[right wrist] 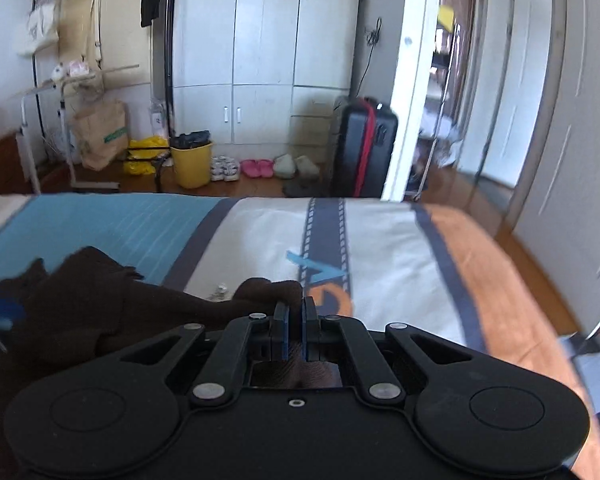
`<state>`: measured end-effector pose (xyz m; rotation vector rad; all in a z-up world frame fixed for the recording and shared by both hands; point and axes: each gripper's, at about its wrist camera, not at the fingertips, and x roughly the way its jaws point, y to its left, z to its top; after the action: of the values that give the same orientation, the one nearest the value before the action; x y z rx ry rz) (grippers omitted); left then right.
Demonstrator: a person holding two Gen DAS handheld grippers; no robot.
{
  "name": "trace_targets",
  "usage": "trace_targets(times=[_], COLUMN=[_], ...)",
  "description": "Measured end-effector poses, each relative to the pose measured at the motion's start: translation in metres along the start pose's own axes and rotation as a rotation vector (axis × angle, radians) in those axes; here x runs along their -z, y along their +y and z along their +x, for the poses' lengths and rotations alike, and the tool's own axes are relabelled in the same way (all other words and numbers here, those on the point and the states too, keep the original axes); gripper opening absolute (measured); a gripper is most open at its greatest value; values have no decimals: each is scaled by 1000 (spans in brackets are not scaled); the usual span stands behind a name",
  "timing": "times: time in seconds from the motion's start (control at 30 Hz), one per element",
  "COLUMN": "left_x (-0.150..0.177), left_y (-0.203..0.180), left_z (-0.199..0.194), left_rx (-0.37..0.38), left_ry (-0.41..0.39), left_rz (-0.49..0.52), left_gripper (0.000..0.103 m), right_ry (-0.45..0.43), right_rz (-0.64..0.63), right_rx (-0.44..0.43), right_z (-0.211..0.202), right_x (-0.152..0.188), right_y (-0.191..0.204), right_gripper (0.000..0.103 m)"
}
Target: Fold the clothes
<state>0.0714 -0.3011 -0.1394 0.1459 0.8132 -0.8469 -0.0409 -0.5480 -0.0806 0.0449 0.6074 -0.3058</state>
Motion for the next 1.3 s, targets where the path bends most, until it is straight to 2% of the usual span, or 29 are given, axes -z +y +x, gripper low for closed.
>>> trace_targets(times=[0.03, 0.1, 0.13, 0.17, 0.23, 0.27, 0.3, 0.4, 0.5, 0.57, 0.67, 0.77, 0.8, 0.87, 0.93, 0.97, 1.03, 1.1, 1.17, 1.2, 1.23, 1.27, 1.3], left_x=[0, 2, 3, 6, 12, 16, 19, 25, 30, 37, 56, 72, 73, 71, 71, 73, 73, 66, 48, 35, 20, 4, -10], left_y=[-3, -13, -15, -18, -24, -31, -38, -50, -45, -34, -8, 14, 19, 23, 19, 14, 7, 2, 3, 10, 16, 23, 26], left_z=[8, 28, 39, 45, 50, 49, 41, 0, -55, -89, -123, -138, -142, -146, -140, -131, -127, -131, -144, -153, -161, -168, -171], left_rx=[-8, -114, -175, -216, -298, -362, -409, -491, -580, -600, -625, -690, -689, -623, -517, -435, -307, -205, -132, -106, -120, -140, -180], left_ry=[17, 57, 75, 68, 33, 18, -17, -123, -202, -213, -173, -118, -104, -41, 94, 207, 325, 350, 335, 316, 280, 242, 207], left_rz=[-4, 7, 22, 51, 136, 212, 250, 259, 180, 58, -126, -165, -172, -187, -172, -135, -95, -75, -40, -17, 25, 70, 117], left_gripper=[74, 77, 77, 71, 32, 10, 9, 7, 7, 7, 7, 7, 7, 7, 9, 14, 19, 19, 20, 25, 30, 40, 45], right_ry=[-5, -12, -12, -10, -2, 3, 12, 49, 54, 65, 77, 97, 103, 109, 107, 109, 109, 118, 173, 209, 238, 267, 284], right_rz=[2, -7, -12, -12, -10, -7, -2, 3, 29, 52, 67, 100, 104, 102, 106, 112, 109, 110, 91, 70, 44, 18, 14], right_rx=[-11, -35, -45, -51, -58, -57, -56, -55, -61, -65, -64, -64, -65, -66, -77, -81, -86, -93, -140, -170, -212, -255, -287], right_z=[-1, -1, 1, 1, 0, 3, 2, 6, 7, 8, 11, 13, 13, 12, 13, 14, 16, 18, 19, 20, 21, 21, 22], right_x=[1, 5, 4, 5, 6, 4, 5, 2, 2, 3, 6, 9, 10, 11, 11, 10, 11, 13, 18, 20, 23, 26, 28], right_y=[1, 1, 0, -1, -5, -8, -11, -20, -30, -36, -41, -46, -46, -45, -46, -48, -48, -49, -48, -47, -45, -43, -43], right_gripper=[5, 6, 6, 6, 6, 6, 6, 6, 6, 6, 6, 6, 6, 6, 6, 6, 6, 6, 6, 6, 6, 6, 6])
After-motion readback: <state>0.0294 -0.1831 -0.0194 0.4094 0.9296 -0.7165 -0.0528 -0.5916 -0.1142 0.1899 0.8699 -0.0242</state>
